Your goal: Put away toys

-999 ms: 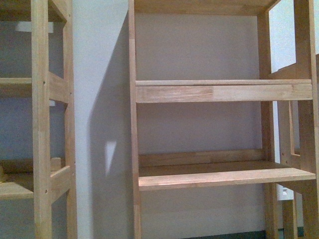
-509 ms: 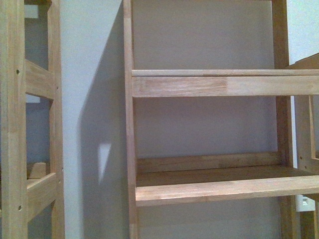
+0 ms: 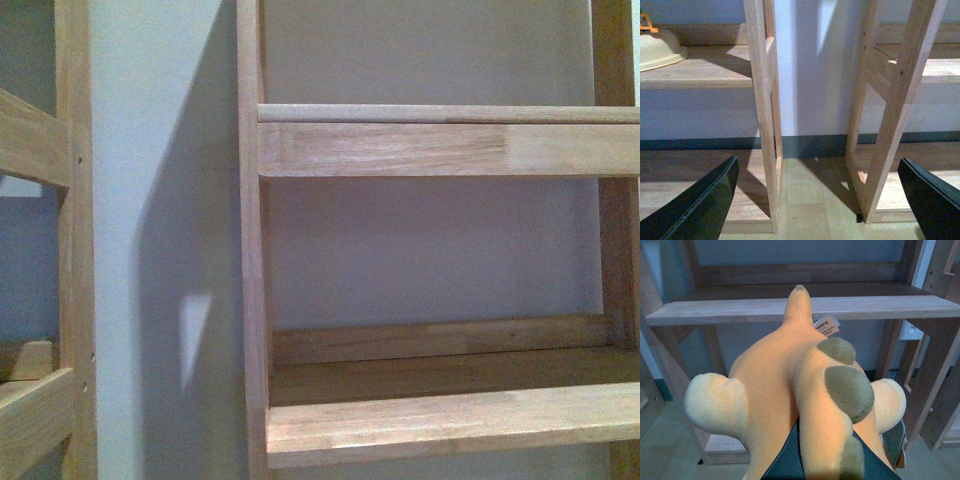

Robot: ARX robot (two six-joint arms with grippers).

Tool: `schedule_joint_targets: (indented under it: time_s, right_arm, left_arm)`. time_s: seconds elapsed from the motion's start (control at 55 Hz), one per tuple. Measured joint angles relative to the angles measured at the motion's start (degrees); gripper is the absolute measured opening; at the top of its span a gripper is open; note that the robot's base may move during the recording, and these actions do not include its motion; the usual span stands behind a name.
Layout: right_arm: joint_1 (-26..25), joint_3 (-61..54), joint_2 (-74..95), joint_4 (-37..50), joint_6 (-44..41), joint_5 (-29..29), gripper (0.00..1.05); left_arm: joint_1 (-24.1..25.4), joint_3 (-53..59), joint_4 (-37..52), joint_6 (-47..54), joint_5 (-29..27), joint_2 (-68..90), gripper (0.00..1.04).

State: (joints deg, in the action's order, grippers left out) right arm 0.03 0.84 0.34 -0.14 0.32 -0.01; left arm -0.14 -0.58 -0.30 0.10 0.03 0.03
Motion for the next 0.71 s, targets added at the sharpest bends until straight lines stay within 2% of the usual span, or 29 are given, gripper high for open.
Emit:
schedule_joint_targets:
  time_s: [0.4, 0.527, 0.709]
  right_arm:
    - [0.00, 0.00, 0.02, 0.00, 0.00, 0.00, 0.06]
    - [0.28, -0.02, -0.09, 1.62, 4.15, -0.92, 0.06]
    - [3.80, 0.04, 0.83, 3.32, 5.95, 3.74, 0.06]
  left_arm:
    - [0.00, 0.00, 0.00, 0.00, 0.00, 0.02, 0.98]
    - [0.00, 0.00, 0.00, 0.00, 0.04, 0.02, 0.98]
    - [0.00, 0.00, 0.00, 0.00, 0.00, 0.00, 0.98]
